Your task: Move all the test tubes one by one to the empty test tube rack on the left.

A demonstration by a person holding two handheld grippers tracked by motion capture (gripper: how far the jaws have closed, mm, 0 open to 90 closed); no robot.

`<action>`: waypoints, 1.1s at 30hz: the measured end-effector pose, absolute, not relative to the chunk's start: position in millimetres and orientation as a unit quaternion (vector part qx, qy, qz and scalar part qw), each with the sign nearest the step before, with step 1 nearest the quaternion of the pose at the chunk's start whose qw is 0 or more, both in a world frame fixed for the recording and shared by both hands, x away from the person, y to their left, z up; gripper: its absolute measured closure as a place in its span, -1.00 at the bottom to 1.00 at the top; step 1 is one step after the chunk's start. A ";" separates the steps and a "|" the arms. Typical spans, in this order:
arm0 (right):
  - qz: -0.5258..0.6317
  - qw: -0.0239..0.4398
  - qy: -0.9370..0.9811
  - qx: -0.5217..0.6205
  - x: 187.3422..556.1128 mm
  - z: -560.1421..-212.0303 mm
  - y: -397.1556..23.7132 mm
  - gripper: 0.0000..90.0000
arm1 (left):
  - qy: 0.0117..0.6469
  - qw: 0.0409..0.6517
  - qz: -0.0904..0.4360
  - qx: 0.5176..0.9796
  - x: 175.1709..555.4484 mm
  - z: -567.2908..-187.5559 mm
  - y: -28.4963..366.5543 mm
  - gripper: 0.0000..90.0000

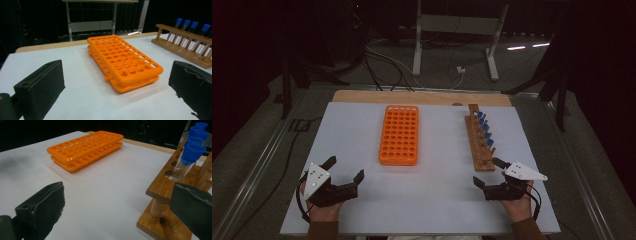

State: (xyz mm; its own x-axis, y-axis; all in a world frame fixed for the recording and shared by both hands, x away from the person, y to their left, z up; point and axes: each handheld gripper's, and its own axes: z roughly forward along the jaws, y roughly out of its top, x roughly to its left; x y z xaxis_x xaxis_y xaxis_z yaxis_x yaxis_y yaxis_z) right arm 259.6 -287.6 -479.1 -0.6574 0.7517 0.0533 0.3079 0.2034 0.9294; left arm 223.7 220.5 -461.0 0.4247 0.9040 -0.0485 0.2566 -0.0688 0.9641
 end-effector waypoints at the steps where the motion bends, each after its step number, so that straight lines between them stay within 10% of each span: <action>1: 0.522 0.212 0.745 0.357 260.0 -478.8 -288.3 -1.00 | 0.438 0.520 0.310 0.664 224.2 -461.8 220.3 -0.98; 33: 0.497 0.230 0.750 0.371 284.9 -428.5 -302.8 -1.00 | 0.440 0.510 0.305 0.673 228.1 -468.1 213.5 -0.97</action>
State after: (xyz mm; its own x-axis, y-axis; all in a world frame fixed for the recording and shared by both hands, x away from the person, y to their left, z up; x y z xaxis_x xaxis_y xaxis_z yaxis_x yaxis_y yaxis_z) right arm 284.9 -302.8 -428.5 -0.6191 0.7850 0.0235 0.3267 0.2302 0.9166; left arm 228.1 213.5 -468.1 0.4269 0.9034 -0.0391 0.2814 -0.0916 0.9552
